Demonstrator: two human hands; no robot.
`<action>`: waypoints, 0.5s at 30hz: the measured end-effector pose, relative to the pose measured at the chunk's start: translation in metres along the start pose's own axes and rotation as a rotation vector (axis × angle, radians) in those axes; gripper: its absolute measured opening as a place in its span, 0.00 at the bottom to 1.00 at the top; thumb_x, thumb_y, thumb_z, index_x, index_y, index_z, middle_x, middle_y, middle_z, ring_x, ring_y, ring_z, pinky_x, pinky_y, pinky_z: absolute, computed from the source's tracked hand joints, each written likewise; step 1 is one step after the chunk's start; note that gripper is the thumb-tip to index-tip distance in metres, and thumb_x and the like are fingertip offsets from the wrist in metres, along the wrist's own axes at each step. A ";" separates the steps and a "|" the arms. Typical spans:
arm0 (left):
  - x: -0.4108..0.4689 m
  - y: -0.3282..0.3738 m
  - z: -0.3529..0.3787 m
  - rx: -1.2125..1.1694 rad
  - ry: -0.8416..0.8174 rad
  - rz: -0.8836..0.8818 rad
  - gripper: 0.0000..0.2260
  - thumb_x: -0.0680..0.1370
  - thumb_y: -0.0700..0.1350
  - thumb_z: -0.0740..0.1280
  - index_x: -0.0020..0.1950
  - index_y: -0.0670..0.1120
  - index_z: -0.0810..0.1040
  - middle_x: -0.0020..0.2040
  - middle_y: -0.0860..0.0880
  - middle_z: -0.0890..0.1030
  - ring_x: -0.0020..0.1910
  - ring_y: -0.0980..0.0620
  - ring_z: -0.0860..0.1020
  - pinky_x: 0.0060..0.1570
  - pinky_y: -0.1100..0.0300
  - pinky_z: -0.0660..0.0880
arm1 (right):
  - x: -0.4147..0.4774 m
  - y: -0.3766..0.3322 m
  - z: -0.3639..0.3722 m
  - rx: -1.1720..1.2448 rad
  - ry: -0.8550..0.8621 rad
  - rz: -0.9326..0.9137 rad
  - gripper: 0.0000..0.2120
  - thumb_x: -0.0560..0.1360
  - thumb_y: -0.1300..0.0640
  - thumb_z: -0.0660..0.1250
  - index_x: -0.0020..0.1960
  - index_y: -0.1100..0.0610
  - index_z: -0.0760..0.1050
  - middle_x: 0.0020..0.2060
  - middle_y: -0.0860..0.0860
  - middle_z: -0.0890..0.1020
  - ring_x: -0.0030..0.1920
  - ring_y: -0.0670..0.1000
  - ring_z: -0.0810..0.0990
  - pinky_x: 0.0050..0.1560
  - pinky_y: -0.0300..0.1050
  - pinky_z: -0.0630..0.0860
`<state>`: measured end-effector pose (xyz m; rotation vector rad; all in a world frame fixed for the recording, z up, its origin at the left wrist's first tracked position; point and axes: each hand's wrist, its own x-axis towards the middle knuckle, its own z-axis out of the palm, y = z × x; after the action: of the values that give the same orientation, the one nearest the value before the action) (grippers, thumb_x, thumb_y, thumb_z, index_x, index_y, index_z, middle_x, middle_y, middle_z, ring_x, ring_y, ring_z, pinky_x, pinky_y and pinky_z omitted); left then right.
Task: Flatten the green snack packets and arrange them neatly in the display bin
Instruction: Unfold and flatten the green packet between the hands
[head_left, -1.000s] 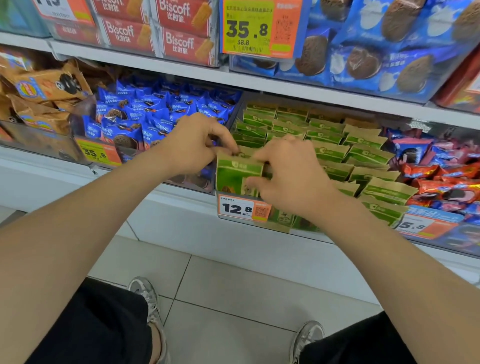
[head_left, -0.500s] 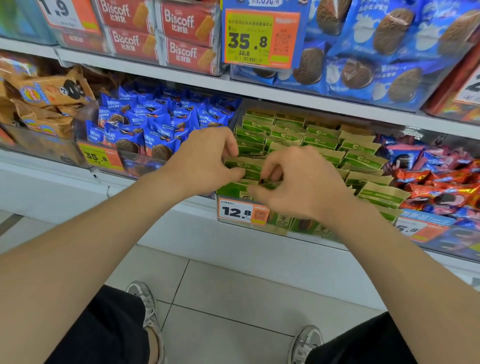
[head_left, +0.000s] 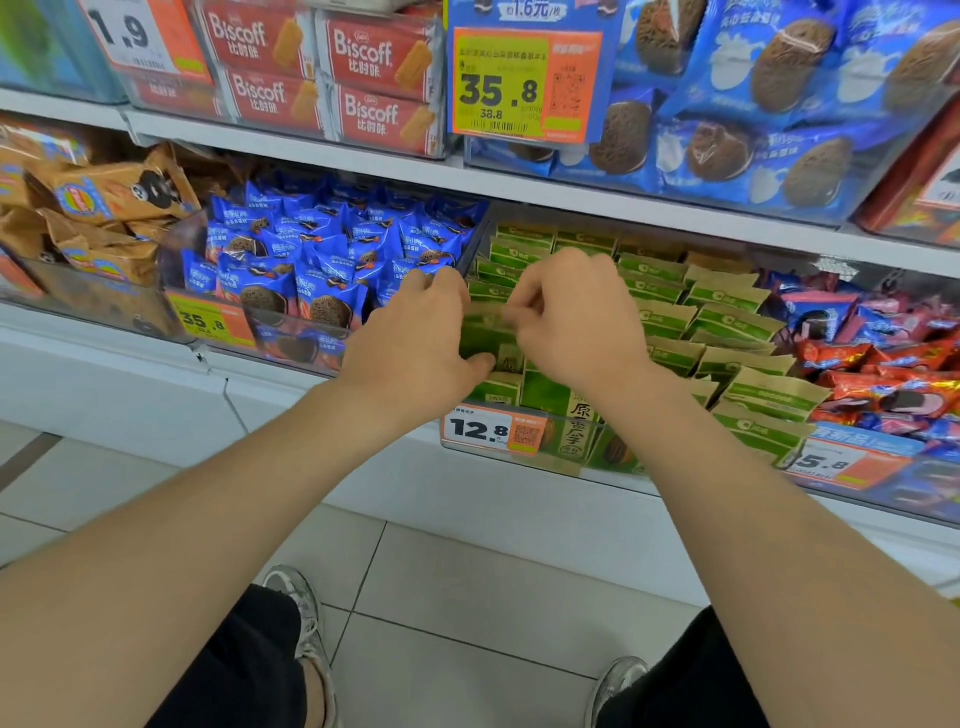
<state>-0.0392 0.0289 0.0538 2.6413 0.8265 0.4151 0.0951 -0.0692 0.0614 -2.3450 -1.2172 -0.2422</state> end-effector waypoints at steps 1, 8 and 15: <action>-0.001 0.001 0.001 0.011 0.004 -0.007 0.28 0.74 0.57 0.78 0.66 0.49 0.69 0.60 0.48 0.72 0.54 0.36 0.79 0.54 0.39 0.79 | 0.000 0.000 -0.001 0.030 0.060 0.013 0.04 0.80 0.55 0.73 0.45 0.51 0.81 0.40 0.50 0.83 0.41 0.54 0.83 0.42 0.52 0.83; -0.009 -0.001 0.001 0.042 -0.056 -0.024 0.26 0.78 0.58 0.74 0.64 0.46 0.67 0.58 0.46 0.70 0.57 0.33 0.78 0.55 0.38 0.78 | -0.005 -0.004 -0.023 0.283 0.499 -0.061 0.01 0.85 0.63 0.61 0.56 0.61 0.71 0.41 0.52 0.80 0.35 0.54 0.76 0.33 0.46 0.65; -0.011 -0.009 -0.008 -0.078 0.061 -0.035 0.11 0.82 0.48 0.68 0.64 0.48 0.75 0.53 0.49 0.81 0.57 0.42 0.79 0.56 0.47 0.76 | -0.019 -0.003 -0.047 0.381 0.705 -0.113 0.06 0.85 0.64 0.60 0.55 0.64 0.75 0.37 0.45 0.74 0.35 0.45 0.70 0.37 0.33 0.63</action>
<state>-0.0552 0.0311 0.0561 2.5497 0.8562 0.5099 0.0847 -0.1047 0.0958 -1.6444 -0.9310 -0.7320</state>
